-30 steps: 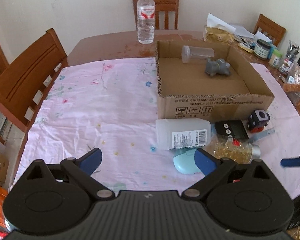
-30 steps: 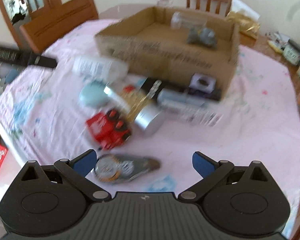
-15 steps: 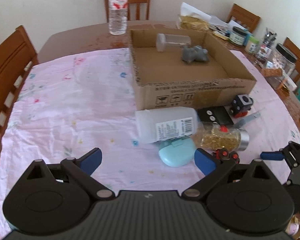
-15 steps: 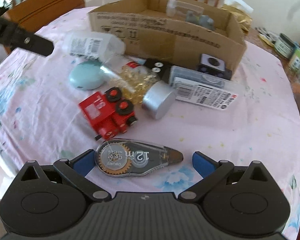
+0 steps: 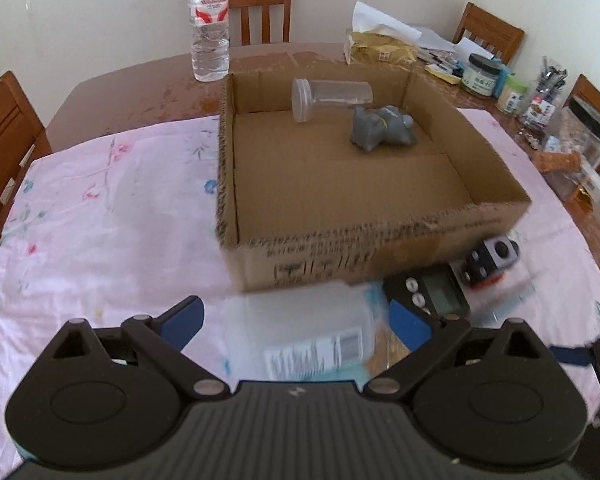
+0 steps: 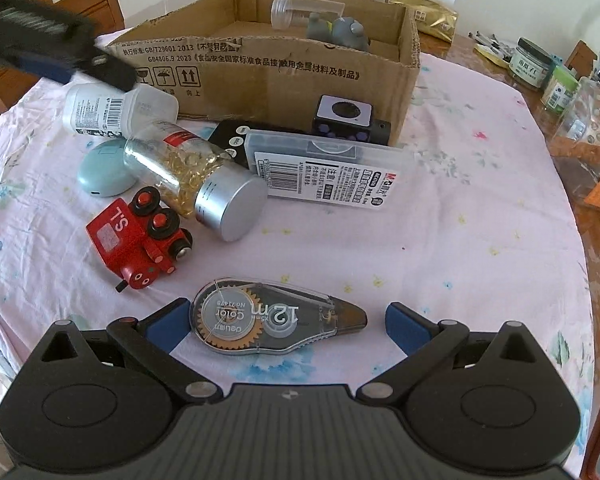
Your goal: Organize rigid objects
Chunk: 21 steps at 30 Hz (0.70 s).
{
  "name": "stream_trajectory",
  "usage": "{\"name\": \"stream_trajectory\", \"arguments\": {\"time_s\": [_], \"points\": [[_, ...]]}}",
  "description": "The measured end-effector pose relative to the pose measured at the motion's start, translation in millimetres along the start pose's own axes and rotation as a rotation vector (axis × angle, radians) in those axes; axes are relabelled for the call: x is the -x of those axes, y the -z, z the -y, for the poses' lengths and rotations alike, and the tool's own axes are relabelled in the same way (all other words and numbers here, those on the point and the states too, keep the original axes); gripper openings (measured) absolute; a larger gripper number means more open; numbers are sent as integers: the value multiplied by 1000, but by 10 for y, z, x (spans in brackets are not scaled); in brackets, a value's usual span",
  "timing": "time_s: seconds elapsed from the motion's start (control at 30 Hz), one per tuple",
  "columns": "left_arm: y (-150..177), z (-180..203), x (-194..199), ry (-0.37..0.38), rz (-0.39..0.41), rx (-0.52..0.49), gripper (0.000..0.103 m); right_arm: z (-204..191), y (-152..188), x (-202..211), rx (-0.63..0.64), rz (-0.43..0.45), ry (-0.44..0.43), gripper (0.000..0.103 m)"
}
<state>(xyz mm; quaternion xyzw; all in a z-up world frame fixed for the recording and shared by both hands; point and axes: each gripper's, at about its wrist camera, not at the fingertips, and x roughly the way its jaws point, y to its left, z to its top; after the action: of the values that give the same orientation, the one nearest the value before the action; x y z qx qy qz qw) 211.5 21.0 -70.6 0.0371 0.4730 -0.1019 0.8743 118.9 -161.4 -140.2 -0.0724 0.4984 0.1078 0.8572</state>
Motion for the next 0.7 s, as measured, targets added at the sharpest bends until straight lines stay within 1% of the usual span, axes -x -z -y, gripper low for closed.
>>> {"name": "stream_trajectory", "arguments": {"time_s": [0.13, 0.23, 0.33, 0.53, 0.6, 0.7], "points": [[-56, 45, -218, -38, -54, -10, 99, 2, -6, 0, 6, -3, -4, 103], [-41, 21, -282, -60, -83, -19, 99, 0, -15, -6, 10, -8, -6, 103], [-9, -56, -264, -49, -93, 0, 99, 2, -21, -16, 14, -11, -9, 103], [65, -215, -229, -63, -95, 28, 99, -5, -31, -32, 8, -14, -5, 103], [101, -269, -228, -82, -101, 36, 99, -8, -33, -35, 7, -16, -5, 103], [155, -375, -261, -137, -111, 33, 99, -12, -38, -35, 6, -18, -4, 103]]}}
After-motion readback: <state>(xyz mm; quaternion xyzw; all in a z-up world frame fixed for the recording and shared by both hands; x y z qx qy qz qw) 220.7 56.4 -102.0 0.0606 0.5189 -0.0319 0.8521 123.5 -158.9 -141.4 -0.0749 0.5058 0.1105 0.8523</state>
